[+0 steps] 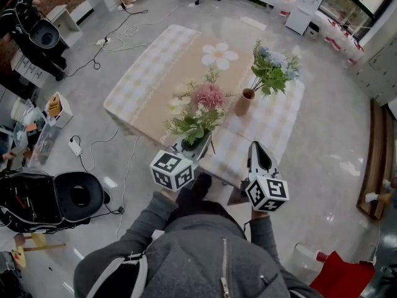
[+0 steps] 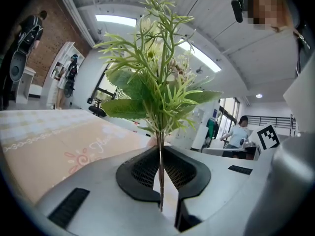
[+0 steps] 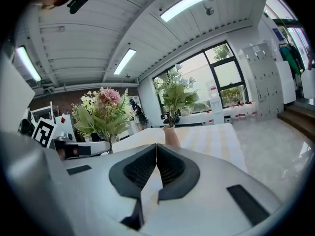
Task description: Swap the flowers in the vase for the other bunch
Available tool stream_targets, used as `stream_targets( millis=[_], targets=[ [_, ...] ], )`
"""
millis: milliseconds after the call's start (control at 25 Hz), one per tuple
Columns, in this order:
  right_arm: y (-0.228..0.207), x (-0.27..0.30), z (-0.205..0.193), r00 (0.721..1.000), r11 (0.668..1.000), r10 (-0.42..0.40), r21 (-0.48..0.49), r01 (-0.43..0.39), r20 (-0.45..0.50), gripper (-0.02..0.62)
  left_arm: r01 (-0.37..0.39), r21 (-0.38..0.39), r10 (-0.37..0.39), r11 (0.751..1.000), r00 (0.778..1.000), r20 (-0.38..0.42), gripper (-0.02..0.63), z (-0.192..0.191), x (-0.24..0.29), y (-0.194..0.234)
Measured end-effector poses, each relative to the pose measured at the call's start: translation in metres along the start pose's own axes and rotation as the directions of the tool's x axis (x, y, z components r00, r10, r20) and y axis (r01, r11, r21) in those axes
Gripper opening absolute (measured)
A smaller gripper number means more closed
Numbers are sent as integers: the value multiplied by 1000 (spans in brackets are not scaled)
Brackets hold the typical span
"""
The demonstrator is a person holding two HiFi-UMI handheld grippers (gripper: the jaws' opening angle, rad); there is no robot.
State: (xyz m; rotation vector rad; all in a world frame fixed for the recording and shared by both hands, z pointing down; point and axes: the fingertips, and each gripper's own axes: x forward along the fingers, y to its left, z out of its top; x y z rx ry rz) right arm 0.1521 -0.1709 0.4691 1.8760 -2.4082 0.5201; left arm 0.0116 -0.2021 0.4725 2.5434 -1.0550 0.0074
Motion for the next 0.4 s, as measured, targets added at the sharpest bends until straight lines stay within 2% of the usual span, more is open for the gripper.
stream_targets(
  millis=[400],
  targets=[
    [13, -23, -12, 1000, 1000, 17, -14, -17, -17, 14, -8, 3, 8, 1000, 1000, -6, 31, -6, -22, -15]
  ],
)
